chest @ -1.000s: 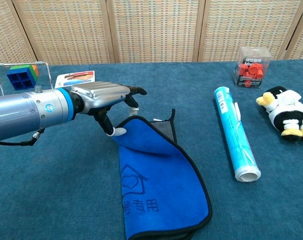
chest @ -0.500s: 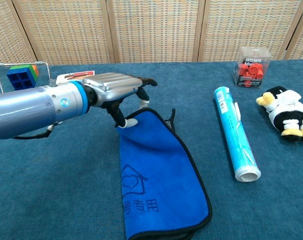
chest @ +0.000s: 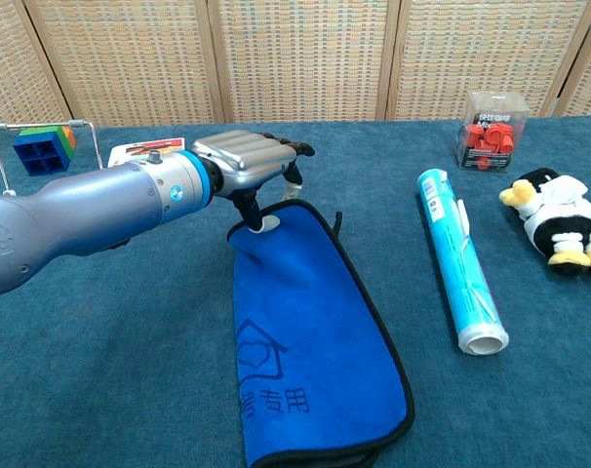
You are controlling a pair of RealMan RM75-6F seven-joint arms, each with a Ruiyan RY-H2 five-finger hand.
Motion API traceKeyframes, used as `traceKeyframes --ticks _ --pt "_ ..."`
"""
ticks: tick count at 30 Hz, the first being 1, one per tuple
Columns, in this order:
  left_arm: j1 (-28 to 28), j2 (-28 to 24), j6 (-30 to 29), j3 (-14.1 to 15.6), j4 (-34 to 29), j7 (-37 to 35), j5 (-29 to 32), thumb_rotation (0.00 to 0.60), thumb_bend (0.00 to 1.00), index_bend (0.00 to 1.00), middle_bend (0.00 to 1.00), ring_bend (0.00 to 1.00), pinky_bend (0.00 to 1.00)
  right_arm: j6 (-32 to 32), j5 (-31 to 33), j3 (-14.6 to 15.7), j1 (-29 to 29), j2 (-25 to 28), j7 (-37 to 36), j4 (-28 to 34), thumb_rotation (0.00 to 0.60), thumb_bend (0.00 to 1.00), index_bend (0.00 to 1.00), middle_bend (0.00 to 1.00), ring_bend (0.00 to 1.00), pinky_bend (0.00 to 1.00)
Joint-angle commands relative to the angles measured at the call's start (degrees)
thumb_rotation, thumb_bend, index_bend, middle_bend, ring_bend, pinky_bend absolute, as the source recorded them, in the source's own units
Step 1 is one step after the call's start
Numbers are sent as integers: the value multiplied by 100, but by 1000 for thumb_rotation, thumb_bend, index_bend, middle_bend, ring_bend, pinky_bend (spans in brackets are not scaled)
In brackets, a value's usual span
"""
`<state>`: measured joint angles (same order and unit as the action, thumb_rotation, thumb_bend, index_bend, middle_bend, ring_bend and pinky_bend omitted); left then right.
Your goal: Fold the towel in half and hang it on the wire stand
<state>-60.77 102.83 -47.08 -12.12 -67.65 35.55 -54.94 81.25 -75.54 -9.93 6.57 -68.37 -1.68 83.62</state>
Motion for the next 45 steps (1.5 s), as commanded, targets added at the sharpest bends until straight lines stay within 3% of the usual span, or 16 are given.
traceKeyframes --ticks 1,7,12,14,16,18,26,33,39,45 --pt "-108 109 20 -119 194 -29 50 600 420 586 0 0 0 -14 23 -13 2 3 -18 -13 600 0 0 0 0 0" --pt "-321 75 112 -174 288 80 -24 600 419 585 0 0 0 -18 19 -6 6 1 1 -7 600 0 0 0 0 0" --pt "-452 57 205 -31 304 385 -52 600 383 537 0 0 0 2 -1 1 4 4 30 22 600 0 0 0 0 0" --pt "-454 99 236 -5 301 492 103 600 319 373 0 0 0 0 -3 6 3 3 30 27 600 0 0 0 0 0" --pt "-463 184 207 23 340 721 357 600 240 84 0 0 0 -5 3 6 1 9 24 26 600 0 0 0 0 0" --pt "-462 265 112 18 357 821 474 600 208 0 0 0 0 1 4 6 -5 14 12 27 600 0 0 0 0 0" --pt "-262 320 -487 -189 118 480 345 600 206 3 0 0 0 -26 34 3 -11 21 -36 -5 600 0 0 0 0 0" --pt "64 95 -1024 -357 -766 1113 1556 600 210 235 0 0 0 -36 -13 43 -17 22 -40 2 600 0 0 0 0 0" --pt "144 394 -1255 -640 -544 1176 2525 600 254 306 0 0 0 -26 -49 61 -14 20 -14 36 600 0 0 0 0 0" --pt "81 634 -1234 -820 -229 1186 2939 600 293 338 0 0 0 -65 -39 67 1 12 -1 27 600 0 0 0 0 0"
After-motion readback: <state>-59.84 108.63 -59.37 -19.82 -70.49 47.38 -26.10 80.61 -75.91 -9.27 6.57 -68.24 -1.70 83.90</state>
